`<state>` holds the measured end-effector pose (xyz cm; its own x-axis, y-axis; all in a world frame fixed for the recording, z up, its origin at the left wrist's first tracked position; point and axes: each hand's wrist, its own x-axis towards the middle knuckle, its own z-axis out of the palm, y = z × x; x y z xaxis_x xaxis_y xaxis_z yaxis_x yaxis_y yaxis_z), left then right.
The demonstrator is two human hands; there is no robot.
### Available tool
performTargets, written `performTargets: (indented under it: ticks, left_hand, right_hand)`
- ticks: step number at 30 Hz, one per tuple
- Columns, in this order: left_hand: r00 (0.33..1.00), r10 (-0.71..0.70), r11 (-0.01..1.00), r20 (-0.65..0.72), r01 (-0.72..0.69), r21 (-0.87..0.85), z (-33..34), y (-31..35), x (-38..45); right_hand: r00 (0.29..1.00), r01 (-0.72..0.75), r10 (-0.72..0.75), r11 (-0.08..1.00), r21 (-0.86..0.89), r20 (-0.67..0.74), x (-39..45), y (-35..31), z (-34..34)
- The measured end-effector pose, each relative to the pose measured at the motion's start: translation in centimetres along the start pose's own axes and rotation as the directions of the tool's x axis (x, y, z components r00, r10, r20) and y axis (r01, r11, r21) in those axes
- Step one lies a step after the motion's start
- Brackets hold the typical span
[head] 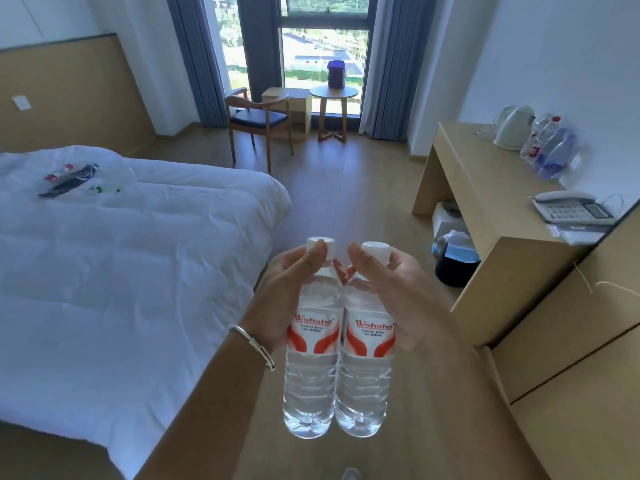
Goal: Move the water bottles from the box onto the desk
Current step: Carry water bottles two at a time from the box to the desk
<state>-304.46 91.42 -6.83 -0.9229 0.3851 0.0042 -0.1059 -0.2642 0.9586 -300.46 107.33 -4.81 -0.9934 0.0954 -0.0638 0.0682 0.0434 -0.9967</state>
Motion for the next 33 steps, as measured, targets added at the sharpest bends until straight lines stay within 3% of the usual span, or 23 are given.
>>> performTargets:
  ticks: [12, 25, 33]
  left_hand:
    - [1.000, -0.002, 1.000, 0.024, 0.001, 0.015, 5.3, -1.0, 19.1]
    - [0.988, -0.002, 0.995, 0.152, 0.017, -0.094, 4.4, -3.2, 43.7]
    - [0.973, 0.012, 0.996, 0.232, 0.009, -0.092, 3.3, -1.7, 57.5]
  right_hand:
    - [0.999, -0.008, 0.008, 1.000, 0.012, -0.041, 16.3, -1.1, -10.7]
    - [0.985, -0.052, 0.034, 0.993, -0.106, -0.169, 38.4, -0.6, -17.2]
    - [0.969, -0.039, 0.021, 0.997, -0.069, -0.247, 50.9, -2.6, -19.3]
